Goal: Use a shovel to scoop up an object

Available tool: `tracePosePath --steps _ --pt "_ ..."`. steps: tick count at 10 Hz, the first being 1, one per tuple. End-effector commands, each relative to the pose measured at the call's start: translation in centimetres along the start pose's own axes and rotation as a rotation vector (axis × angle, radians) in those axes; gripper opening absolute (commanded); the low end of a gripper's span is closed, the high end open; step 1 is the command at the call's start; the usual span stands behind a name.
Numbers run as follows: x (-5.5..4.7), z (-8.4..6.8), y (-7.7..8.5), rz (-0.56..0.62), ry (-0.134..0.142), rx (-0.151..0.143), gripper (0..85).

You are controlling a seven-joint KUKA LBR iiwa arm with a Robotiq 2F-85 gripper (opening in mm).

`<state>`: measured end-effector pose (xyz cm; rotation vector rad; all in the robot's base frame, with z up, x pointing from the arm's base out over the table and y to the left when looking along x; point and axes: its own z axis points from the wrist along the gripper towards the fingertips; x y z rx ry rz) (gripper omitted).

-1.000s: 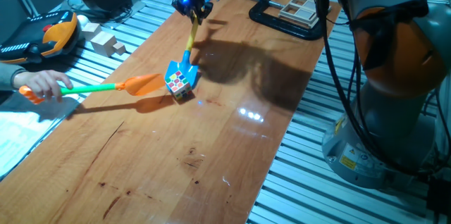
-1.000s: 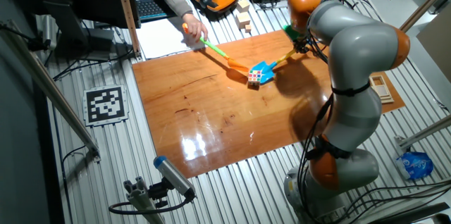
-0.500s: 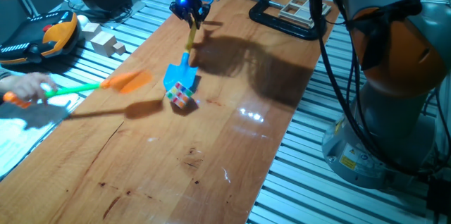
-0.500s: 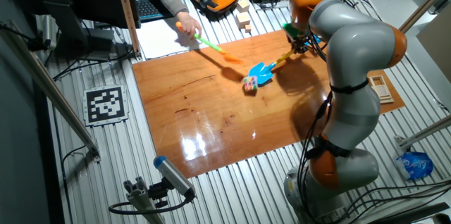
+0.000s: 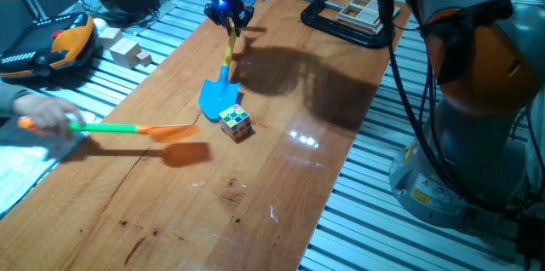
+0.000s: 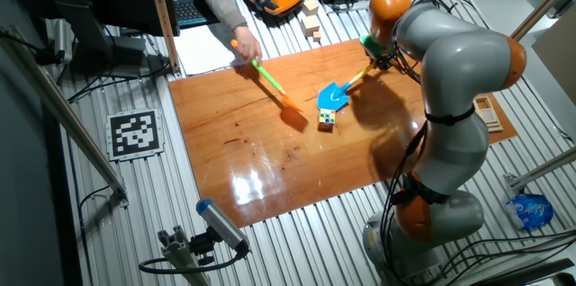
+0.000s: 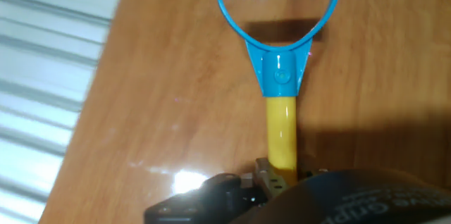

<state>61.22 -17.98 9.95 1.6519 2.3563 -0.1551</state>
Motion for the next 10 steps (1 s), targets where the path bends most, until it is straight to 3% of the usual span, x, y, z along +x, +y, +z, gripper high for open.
tracePosePath --steps 1,3,6,10 --pt "0.1 -0.2 0.1 -0.066 -0.030 -0.020 0.0" --pt "0.3 -0.1 0.2 -0.095 -0.021 -0.024 0.0" --pt "0.8 0.4 0.2 -0.146 -0.029 -0.033 0.0" --pt "-0.3 -0.1 -0.1 -0.213 -0.032 -0.053 0.0"
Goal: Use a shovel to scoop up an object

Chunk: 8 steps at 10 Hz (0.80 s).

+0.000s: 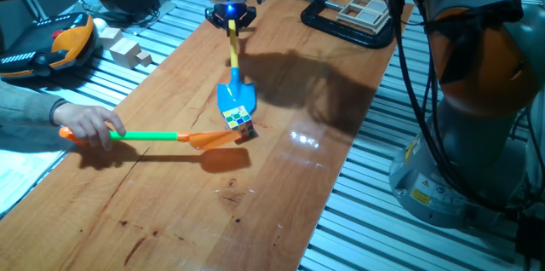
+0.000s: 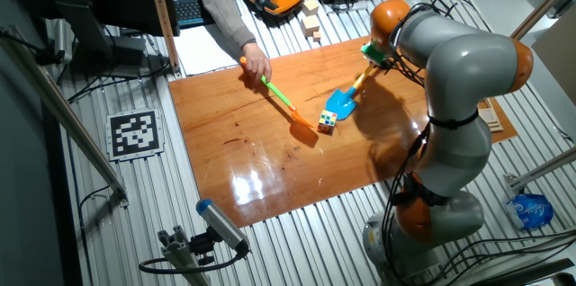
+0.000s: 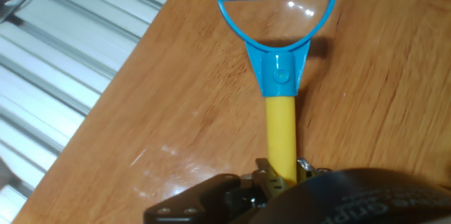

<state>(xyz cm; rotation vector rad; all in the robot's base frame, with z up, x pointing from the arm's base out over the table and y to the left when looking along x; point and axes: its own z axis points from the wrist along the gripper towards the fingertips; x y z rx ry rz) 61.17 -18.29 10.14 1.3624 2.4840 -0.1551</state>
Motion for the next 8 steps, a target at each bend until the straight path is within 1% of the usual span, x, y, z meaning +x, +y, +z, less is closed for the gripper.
tracePosePath --steps 1,3,4,5,6,7,8 --pt "-0.27 -0.17 -0.16 -0.010 -0.014 -0.006 0.0" --pt "-0.72 -0.44 -0.46 -0.038 -0.024 -0.008 0.0" --pt "-0.76 -0.51 -0.50 -0.052 -0.043 -0.013 0.0" --pt "-0.71 -0.55 -0.42 -0.067 -0.073 -0.012 0.0" --pt "-0.79 -0.69 -0.43 -0.082 -0.085 0.000 0.0" --pt "-0.76 -0.81 -0.34 -0.078 -0.084 0.006 0.0" --pt "-0.78 -0.83 -0.36 -0.074 -0.090 0.005 0.0"
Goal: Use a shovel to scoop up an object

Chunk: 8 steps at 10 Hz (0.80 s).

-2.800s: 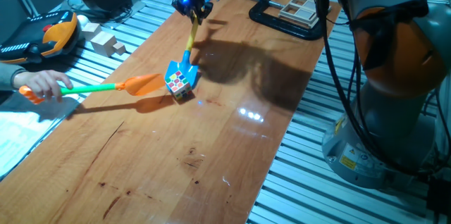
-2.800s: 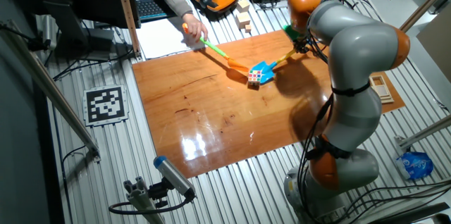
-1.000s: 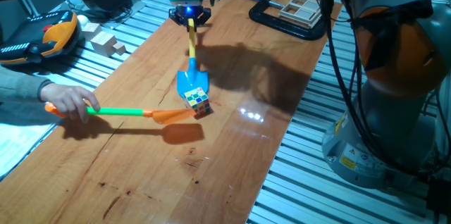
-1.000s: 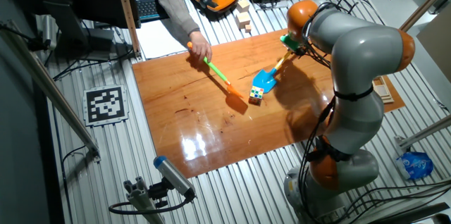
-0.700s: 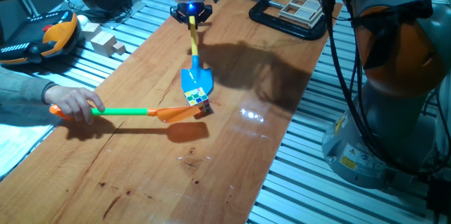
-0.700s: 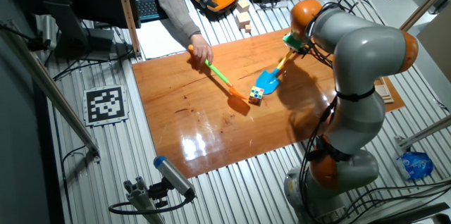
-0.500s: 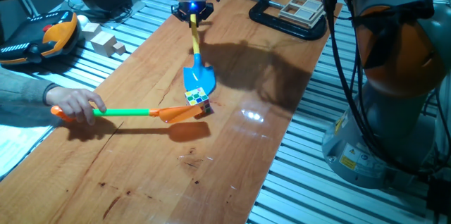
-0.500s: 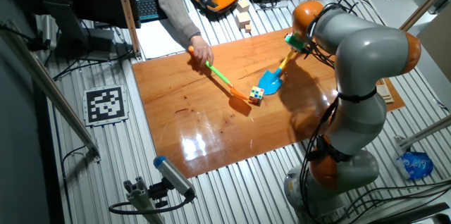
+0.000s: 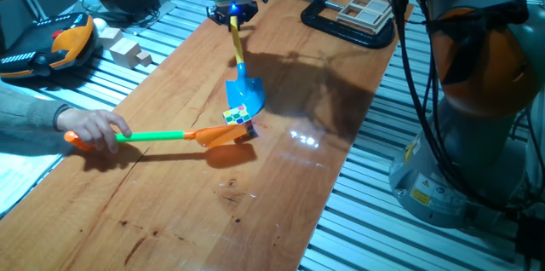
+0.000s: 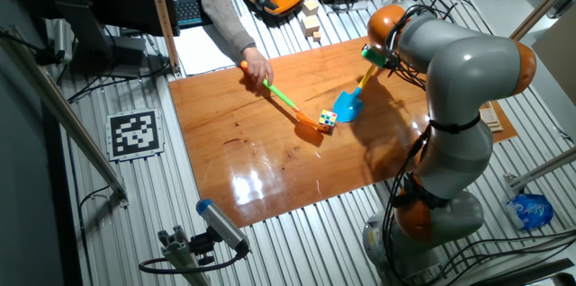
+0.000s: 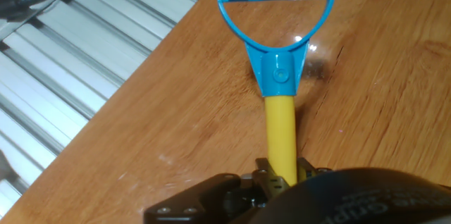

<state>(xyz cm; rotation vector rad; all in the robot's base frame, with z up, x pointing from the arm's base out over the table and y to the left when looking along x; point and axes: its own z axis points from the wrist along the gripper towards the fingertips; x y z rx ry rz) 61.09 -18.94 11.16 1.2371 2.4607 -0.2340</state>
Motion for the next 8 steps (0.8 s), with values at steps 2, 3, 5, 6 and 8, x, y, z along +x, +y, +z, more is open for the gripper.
tracePosePath --steps 2,3,5,6,8 --pt "-0.01 0.00 -0.02 0.004 -0.002 -0.004 0.0" --pt "-0.01 0.00 -0.04 0.005 -0.001 -0.006 0.0" --pt "0.01 0.04 -0.04 0.002 0.008 -0.003 0.0" --pt "0.05 0.06 0.00 0.001 0.002 -0.003 0.0" --pt "0.10 0.11 0.02 -0.004 -0.018 -0.009 0.0"
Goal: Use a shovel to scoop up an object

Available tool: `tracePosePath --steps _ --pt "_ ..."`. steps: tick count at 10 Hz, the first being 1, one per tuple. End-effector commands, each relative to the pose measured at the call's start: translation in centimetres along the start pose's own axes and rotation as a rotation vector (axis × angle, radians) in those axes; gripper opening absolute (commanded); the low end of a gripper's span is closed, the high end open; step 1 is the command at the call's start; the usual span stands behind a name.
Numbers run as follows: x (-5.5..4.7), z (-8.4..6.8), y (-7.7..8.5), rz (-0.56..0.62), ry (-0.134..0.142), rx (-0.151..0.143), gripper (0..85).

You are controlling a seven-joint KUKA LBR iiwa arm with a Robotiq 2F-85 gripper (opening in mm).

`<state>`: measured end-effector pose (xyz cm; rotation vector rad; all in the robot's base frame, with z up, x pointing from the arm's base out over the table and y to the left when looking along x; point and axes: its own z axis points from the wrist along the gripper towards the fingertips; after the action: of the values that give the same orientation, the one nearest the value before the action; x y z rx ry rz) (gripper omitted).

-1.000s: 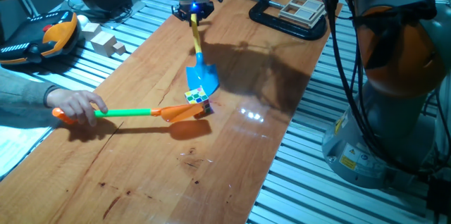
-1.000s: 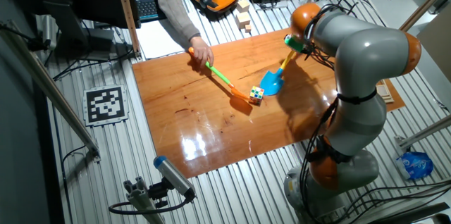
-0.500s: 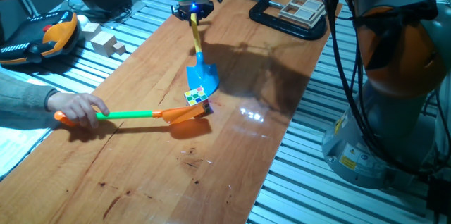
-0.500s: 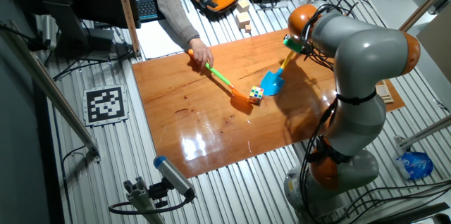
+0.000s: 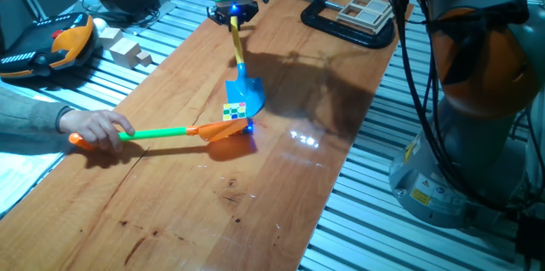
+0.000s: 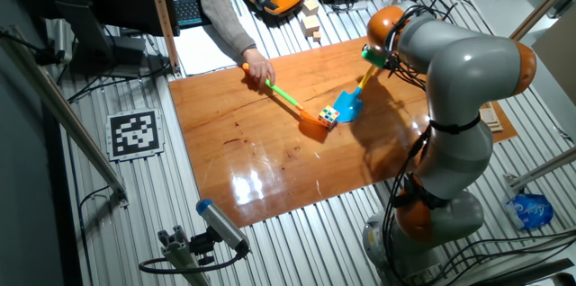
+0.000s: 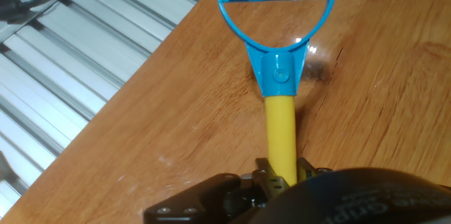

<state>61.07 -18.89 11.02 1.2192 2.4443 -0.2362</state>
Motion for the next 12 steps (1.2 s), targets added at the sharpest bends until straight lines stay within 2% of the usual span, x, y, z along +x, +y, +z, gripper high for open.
tracePosePath --steps 1,2,3,5,7,9,10,12 --pt "0.15 0.06 0.11 0.009 -0.022 -0.006 0.0" --pt "0.53 0.34 0.33 0.027 -0.043 -0.017 0.0" --pt "0.54 0.59 0.15 0.021 -0.047 -0.023 0.0" --pt "0.46 0.47 0.15 0.023 -0.016 -0.008 0.0" --pt "0.36 0.40 0.10 0.023 0.006 -0.006 0.0" --pt "0.46 0.39 0.23 0.023 0.010 -0.009 0.0" --pt "0.55 0.43 0.28 0.033 0.026 -0.016 0.0" --pt "0.61 0.45 0.34 0.029 0.025 -0.023 0.0"
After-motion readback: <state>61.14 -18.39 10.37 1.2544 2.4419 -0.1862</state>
